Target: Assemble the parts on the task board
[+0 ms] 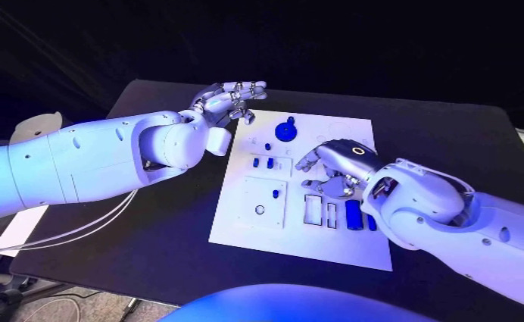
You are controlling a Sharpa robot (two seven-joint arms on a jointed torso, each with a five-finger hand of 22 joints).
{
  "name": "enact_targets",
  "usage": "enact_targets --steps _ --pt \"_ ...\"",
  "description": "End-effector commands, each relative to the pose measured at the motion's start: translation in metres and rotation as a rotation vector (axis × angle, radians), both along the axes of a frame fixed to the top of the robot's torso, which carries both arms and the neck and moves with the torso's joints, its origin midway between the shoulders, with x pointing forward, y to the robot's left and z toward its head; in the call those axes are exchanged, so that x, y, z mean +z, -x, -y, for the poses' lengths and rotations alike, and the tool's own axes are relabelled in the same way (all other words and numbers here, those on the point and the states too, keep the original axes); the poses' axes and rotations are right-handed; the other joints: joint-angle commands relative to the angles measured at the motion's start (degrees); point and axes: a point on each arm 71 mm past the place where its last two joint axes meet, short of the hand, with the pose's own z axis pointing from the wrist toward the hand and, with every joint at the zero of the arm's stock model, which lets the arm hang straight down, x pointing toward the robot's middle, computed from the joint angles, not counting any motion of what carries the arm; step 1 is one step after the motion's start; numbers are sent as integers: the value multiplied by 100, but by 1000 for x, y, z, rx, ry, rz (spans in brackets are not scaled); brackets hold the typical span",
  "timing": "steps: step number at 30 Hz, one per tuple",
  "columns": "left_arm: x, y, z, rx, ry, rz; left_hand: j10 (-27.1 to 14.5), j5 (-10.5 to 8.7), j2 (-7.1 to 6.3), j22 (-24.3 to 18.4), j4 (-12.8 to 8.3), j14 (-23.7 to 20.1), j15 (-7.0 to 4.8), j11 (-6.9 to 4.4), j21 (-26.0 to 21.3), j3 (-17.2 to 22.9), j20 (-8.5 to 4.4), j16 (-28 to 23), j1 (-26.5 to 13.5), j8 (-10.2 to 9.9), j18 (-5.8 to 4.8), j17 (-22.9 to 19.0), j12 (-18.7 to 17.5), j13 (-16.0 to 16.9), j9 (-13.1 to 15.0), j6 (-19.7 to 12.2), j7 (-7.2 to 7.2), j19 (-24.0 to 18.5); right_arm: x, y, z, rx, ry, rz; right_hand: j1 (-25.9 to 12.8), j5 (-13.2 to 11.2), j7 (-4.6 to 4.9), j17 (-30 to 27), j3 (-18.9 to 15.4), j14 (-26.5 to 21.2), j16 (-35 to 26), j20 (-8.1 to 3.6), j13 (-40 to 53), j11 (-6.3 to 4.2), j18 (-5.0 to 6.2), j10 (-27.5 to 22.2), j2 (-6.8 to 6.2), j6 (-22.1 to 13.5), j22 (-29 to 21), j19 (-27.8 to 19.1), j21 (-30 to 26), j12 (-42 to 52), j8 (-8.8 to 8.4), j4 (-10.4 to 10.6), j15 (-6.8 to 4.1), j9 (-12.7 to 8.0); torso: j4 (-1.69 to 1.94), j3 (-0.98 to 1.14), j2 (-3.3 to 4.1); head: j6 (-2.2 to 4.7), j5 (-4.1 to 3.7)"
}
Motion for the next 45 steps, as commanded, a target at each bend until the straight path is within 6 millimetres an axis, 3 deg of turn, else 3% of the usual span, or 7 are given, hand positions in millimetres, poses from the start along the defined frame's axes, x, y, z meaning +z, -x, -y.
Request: enact_targets --steps 1,5,7,13,23,28,45 --pt "1 1 1 -15 14 5 -39 25 34 -6 -35 -37 11 -12 -25 -7 8 -32 4 -25 61 -9 9 5 -5 -36 3 -11 11 -6 19 -63 -9 -17 84 21 -40 -8 -68 15 -16 -20 -31 -17 46 -20 -37 28 -19 44 -5 1 23 9 -81 4 -24 1 -10 43 -59" --pt "1 1 1 -15 14 5 -39 25 34 -6 -35 -37 11 -12 -25 -7 8 -32 4 -25 61 -9 9 5 -5 -36 3 -11 20 -15 44 -121 46 -4 129 20 -81 114 -155 68 73 -44 -55 -47 44 -161 -91 -29 -23 63 -7 -81 3 32 -109 -10 -52 -3 -23 75 -80" --pt "1 0 2 -18 15 4 -42 26 37 -5 -38 -37 11 -13 -23 -5 9 -31 7 -23 61 -9 14 6 -4 -34 2 -10 22 -18 54 -142 71 5 149 19 -88 150 -189 86 103 -47 -55 -54 42 -186 -111 -48 -26 69 -9 -97 0 40 -107 -14 -62 -2 -26 99 -129" --pt "0 0 6 -34 19 3 -44 27 40 -4 -40 -37 11 -13 -23 -4 10 -30 10 -22 61 -9 17 7 -3 -33 1 -9 18 -24 66 -164 131 19 233 15 -130 148 -229 99 107 -40 -53 -62 47 -213 -118 -74 -77 62 -49 -120 2 38 -88 -17 -50 17 -25 134 -149" --pt "-1 -1 7 -38 20 0 -48 28 45 -6 -44 -37 11 -13 -27 -2 10 -27 14 -18 62 -7 27 10 -2 -32 2 -10 10 -25 58 -120 133 10 360 26 -130 363 -241 171 286 -10 -41 -36 28 53 -32 68 1 131 13 -27 41 82 -53 5 -47 14 -15 118 -121" --pt "-1 0 7 -40 21 0 -48 28 45 -6 -44 -37 11 -13 -27 -2 10 -27 14 -18 62 -7 27 10 -2 -32 2 -10 4 -26 52 -100 140 -9 397 34 -120 440 -198 190 361 -5 -48 -29 18 174 17 169 56 171 61 -6 58 104 -50 16 -51 -3 -16 114 -127" --pt "-1 0 8 -46 21 -6 -51 29 55 -11 -42 -41 12 -12 -34 -1 12 -30 12 -13 64 -18 37 12 0 -28 3 -12 -6 -28 41 -90 152 -24 443 37 -109 599 -71 214 511 -23 -56 -61 -3 379 74 366 186 239 171 -10 83 146 -75 33 -47 2 -23 76 -117"
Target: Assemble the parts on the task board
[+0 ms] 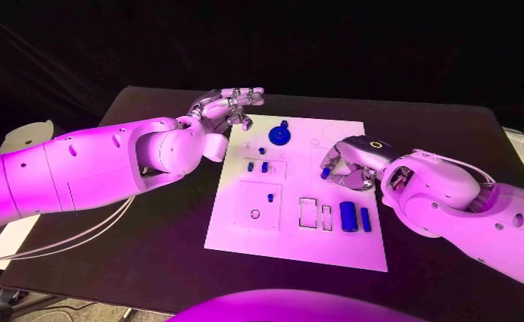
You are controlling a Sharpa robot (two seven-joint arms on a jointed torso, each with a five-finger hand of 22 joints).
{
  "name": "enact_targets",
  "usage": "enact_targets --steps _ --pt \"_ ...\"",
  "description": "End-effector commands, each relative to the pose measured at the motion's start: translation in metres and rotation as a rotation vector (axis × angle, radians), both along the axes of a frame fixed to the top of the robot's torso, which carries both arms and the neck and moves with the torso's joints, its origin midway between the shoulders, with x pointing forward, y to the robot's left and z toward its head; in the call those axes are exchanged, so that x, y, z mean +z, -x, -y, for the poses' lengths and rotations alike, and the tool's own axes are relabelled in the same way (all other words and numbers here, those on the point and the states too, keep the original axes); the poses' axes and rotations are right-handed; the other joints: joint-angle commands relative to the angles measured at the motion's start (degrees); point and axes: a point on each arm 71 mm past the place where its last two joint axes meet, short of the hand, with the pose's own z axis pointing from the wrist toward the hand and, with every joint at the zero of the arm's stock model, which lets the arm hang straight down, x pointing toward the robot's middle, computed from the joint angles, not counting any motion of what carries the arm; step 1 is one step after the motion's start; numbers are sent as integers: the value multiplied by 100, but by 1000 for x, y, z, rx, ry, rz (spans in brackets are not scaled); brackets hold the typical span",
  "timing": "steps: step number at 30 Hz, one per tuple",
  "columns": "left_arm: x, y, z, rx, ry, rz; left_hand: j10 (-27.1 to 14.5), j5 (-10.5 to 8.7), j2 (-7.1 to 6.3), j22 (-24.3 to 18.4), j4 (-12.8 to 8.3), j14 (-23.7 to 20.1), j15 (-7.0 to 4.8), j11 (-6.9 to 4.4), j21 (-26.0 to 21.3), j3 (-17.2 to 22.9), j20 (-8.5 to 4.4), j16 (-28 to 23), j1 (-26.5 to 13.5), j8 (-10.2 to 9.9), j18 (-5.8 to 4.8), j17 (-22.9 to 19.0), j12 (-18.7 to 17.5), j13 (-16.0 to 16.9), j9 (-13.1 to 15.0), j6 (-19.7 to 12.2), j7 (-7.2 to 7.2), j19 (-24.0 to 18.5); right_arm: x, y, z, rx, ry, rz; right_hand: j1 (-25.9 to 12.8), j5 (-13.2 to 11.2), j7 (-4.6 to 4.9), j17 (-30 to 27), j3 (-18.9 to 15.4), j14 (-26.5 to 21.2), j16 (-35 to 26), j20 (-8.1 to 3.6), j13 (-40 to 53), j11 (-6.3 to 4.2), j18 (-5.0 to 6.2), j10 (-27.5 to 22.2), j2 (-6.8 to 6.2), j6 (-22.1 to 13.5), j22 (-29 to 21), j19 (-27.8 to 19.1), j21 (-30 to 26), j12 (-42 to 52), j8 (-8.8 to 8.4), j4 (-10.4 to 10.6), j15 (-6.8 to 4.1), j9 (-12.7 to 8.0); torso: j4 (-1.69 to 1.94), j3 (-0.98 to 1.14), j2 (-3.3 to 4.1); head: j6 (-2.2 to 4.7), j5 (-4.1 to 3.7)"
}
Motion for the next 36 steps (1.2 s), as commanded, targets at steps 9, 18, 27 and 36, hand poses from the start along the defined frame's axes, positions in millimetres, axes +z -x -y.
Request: enact_targets --steps 9,18,27,36 --pt "1 1 3 -22 14 4 -32 29 55 -5 -42 -41 12 7 -34 -1 12 -30 12 -13 63 -5 36 9 0 -28 3 -12 -3 -1 -3 13 20 0 23 8 12 19 40 129 37 5 -8 -7 -5 62 -20 43 10 45 34 -2 6 21 6 2 -8 2 -2 -15 7" --pt "1 1 3 -24 14 4 -32 29 55 -5 -42 -41 12 7 -34 -1 12 -30 12 -13 63 -5 36 9 0 -28 3 -12 -3 -1 -5 14 21 -1 15 7 17 65 73 130 81 0 -1 -18 -12 138 -21 87 45 59 63 -3 3 48 -1 3 -8 6 -3 -28 3" --pt "1 1 3 -25 15 4 -37 28 60 0 -44 -40 12 7 -30 -3 13 -25 12 -9 63 -1 51 13 1 -26 3 -9 0 -1 -6 11 -9 30 221 -20 -67 435 388 182 380 -89 27 -144 -71 570 236 473 396 193 344 50 141 12 -106 92 -6 7 -4 -37 6" --pt "1 1 2 -24 15 4 -37 28 60 0 -44 -40 12 7 -30 -3 13 -25 12 -9 63 -1 51 13 1 -26 3 -9 9 2 -5 4 -84 55 292 -24 -67 516 512 178 452 -138 26 -173 -85 714 291 535 467 217 406 20 161 -51 -145 130 6 3 -4 -38 10"
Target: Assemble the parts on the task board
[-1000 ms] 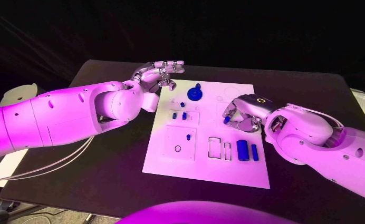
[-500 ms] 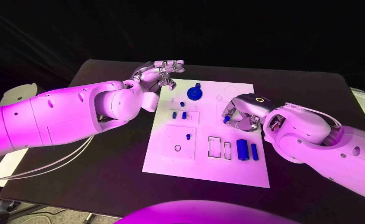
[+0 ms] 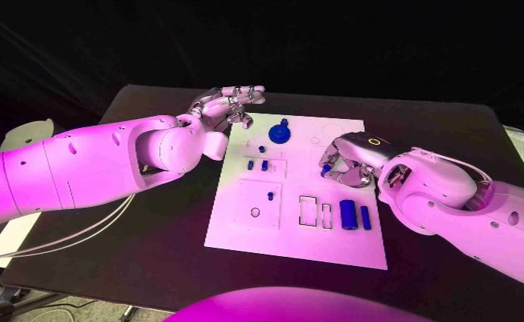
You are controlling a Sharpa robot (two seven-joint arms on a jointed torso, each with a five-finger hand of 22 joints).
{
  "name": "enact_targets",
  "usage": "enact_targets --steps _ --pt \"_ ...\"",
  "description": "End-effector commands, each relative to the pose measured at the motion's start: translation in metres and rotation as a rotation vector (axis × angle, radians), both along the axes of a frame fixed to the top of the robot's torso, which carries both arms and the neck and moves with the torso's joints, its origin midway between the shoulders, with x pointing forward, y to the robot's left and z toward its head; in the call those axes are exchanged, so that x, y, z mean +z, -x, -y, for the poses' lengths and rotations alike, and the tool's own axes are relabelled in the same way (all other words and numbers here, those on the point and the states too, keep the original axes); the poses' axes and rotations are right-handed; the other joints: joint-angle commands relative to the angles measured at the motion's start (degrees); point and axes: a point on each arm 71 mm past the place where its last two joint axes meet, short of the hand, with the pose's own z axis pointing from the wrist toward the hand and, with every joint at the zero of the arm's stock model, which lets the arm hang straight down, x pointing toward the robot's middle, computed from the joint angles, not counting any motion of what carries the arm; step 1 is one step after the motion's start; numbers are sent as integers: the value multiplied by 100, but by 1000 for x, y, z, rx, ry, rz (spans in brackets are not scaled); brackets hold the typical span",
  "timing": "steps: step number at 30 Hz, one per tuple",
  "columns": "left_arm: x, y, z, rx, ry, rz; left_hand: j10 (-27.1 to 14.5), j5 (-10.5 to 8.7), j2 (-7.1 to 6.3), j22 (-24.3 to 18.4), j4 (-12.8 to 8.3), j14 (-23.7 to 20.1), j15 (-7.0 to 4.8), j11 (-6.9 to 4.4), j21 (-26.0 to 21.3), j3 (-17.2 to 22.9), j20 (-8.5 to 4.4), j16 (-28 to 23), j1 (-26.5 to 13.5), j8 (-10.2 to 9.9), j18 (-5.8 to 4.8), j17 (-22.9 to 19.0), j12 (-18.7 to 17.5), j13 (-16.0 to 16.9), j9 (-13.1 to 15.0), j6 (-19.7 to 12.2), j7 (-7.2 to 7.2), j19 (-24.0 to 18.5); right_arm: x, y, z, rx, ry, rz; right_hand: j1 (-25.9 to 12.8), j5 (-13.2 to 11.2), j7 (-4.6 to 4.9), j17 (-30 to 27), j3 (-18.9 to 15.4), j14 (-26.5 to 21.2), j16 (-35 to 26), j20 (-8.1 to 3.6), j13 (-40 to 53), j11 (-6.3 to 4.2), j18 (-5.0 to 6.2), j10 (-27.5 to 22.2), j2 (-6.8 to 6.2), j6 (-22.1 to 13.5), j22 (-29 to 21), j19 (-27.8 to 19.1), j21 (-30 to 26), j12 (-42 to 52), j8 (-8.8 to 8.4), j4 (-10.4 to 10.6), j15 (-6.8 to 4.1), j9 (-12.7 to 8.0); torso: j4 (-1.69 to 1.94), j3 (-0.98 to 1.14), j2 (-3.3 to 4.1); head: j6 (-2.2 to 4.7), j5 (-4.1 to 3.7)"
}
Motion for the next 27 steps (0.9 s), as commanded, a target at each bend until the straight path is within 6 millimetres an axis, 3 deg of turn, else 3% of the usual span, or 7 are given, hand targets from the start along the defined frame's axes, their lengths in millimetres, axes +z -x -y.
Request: enact_targets --steps 1,7,11,19,27 --pt "1 1 2 -18 13 7 -37 28 60 -1 -44 -40 12 6 -31 -3 13 -26 12 -9 63 -3 18 5 1 -26 3 -9 7 3 -1 4 -63 22 104 37 -20 16 25 169 36 -17 -2 -94 -86 147 165 60 10 12 31 -21 5 -5 -52 72 11 -4 1 2 7" --pt "1 0 1 -16 12 6 -37 28 60 -1 -44 -40 12 6 -31 -3 13 -26 12 -9 63 -3 18 5 1 -26 3 -9 19 9 -4 22 -133 -3 86 37 -10 26 33 166 48 -22 -9 -84 -88 140 137 52 14 11 36 -57 -4 -12 -48 78 -10 -10 -8 3 41" --pt "1 0 1 -18 13 6 -37 28 60 -1 -44 -40 12 6 -31 -3 13 -26 12 -9 63 -3 18 5 1 -26 3 -9 28 20 -14 61 -173 -10 74 37 -6 31 30 164 55 -22 -10 -80 -90 140 121 52 20 12 41 -71 -7 -13 -45 81 5 -4 -2 -1 51" --pt "1 0 3 -22 14 6 -37 28 60 -1 -44 -40 12 6 -31 -3 13 -26 12 -9 63 -3 18 5 1 -26 3 -9 36 41 -53 181 -218 -29 54 39 0 32 24 162 59 -22 -11 -74 -89 139 102 50 14 7 38 -90 -12 -12 -41 85 -2 -8 -2 -36 120" --pt "1 0 4 -24 15 6 -37 28 60 -1 -44 -40 12 6 -31 -3 13 -26 12 -9 63 -3 18 5 1 -26 3 -9 25 54 -91 279 -213 -51 52 40 1 23 24 160 54 -22 -11 -73 -87 139 101 49 7 4 34 -94 -13 -12 -40 86 -12 -6 5 -80 159"
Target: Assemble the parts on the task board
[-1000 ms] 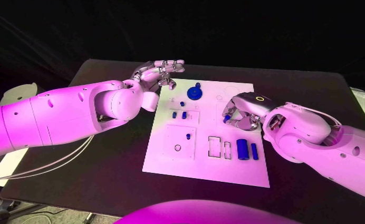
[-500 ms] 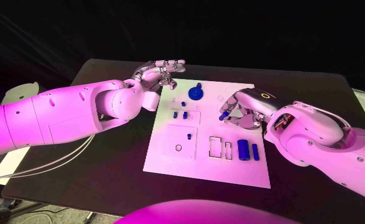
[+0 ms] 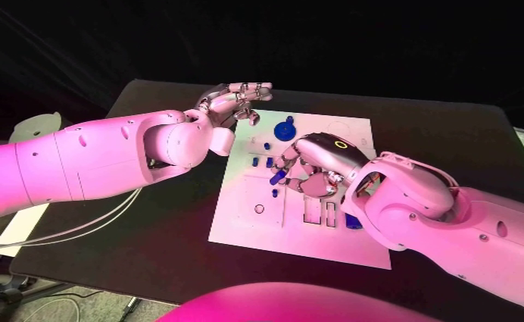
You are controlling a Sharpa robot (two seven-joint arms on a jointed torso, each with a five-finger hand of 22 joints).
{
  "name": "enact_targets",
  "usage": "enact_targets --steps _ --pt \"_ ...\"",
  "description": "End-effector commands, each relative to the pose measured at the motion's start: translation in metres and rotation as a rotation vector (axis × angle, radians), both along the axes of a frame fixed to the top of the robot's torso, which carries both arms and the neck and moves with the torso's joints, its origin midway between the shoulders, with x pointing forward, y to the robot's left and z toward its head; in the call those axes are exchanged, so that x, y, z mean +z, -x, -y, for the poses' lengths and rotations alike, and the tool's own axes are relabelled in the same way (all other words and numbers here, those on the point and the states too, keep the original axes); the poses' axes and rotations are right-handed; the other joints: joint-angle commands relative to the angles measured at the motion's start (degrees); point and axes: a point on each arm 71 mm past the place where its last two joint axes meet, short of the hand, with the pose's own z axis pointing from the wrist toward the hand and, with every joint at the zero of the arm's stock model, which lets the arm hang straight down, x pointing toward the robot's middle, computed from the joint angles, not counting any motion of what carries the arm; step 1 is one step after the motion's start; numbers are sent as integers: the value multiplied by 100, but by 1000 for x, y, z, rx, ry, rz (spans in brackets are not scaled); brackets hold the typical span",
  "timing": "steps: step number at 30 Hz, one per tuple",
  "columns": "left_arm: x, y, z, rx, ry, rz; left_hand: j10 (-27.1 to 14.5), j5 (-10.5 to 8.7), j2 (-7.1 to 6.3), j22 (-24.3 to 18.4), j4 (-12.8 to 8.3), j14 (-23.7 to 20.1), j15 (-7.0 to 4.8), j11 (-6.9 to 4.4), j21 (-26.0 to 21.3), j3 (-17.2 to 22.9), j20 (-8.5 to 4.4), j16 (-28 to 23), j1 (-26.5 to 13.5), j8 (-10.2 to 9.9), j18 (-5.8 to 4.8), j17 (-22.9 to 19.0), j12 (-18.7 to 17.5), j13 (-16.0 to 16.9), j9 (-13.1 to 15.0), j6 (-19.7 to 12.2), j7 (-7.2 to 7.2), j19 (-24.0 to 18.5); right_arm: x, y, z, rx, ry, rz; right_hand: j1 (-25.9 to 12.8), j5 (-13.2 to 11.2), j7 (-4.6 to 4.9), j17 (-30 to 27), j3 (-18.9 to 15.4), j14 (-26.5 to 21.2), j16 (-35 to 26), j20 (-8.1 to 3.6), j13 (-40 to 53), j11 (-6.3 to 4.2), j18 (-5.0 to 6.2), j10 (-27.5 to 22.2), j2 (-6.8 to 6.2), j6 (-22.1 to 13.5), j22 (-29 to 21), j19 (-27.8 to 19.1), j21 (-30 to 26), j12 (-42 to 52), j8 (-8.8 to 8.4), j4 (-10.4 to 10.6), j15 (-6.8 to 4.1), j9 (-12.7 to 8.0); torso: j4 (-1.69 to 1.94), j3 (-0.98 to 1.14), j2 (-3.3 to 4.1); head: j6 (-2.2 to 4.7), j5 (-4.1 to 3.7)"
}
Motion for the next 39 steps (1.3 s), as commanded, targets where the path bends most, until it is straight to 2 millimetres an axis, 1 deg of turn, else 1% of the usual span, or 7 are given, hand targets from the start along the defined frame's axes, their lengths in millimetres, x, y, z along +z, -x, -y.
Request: enact_targets --steps 1,5,14,16,28,33,39 --pt "1 0 3 -19 13 7 -37 28 60 -2 -44 -40 12 6 -31 -3 13 -25 12 -9 63 -3 19 7 1 -26 3 -9 -7 5 -12 57 23 0 29 21 6 -11 25 159 29 -23 -1 -53 -85 86 75 49 -15 2 7 -22 17 -12 -40 79 -8 -3 7 -11 4" --pt "1 0 5 -23 15 7 -37 28 60 -2 -44 -40 12 6 -31 -3 13 -25 12 -9 63 -3 19 7 1 -26 3 -9 -21 6 -23 76 55 -53 6 23 18 -13 33 153 32 -18 -5 -38 -85 59 79 17 -22 -7 2 -65 -7 -4 -29 78 6 -5 7 -15 -1" --pt "1 -1 8 -31 19 7 -37 28 60 -2 -44 -40 12 6 -31 -3 13 -25 12 -9 63 -3 19 7 1 -26 3 -9 -47 6 -33 92 121 -112 9 30 25 -13 48 150 35 -15 -5 -33 -84 49 94 4 -23 -12 2 -88 -19 -9 -23 79 -14 5 8 -45 36" --pt "1 -1 9 -31 19 7 -37 28 60 -2 -44 -40 12 6 -31 -3 13 -25 12 -9 63 -3 19 7 1 -26 3 -9 -50 7 -34 95 132 -118 9 31 25 -13 50 149 35 -14 -5 -32 -83 48 95 3 -27 -14 -1 -90 -20 -10 -22 80 -8 6 2 -51 30" --pt "0 -1 9 -33 20 6 -45 28 69 -5 -51 -43 12 4 -38 -6 15 -24 13 2 65 -12 49 16 4 -21 2 -10 -58 8 -39 105 162 -128 1 31 29 -6 48 149 41 -12 -4 -28 -84 49 93 0 -24 -15 1 -97 -24 -9 -20 81 -9 10 0 -52 24" --pt "0 -1 9 -34 20 6 -45 28 69 -5 -51 -43 12 4 -38 -6 15 -24 13 2 65 -12 49 16 4 -21 2 -10 -59 7 -38 94 174 -113 -2 31 30 -6 48 148 41 -12 -4 -27 -84 49 92 0 -23 -16 2 -98 -24 -8 -19 81 -10 5 0 -52 18" --pt "0 -1 9 -34 20 5 -45 28 69 -5 -51 -43 12 4 -38 -6 15 -24 13 2 65 -12 49 16 4 -21 2 -10 -58 5 -37 68 180 -70 -17 30 31 -6 43 147 43 -9 -2 -24 -85 53 89 1 -21 -17 3 -105 -26 -4 -16 84 6 6 4 -51 3"
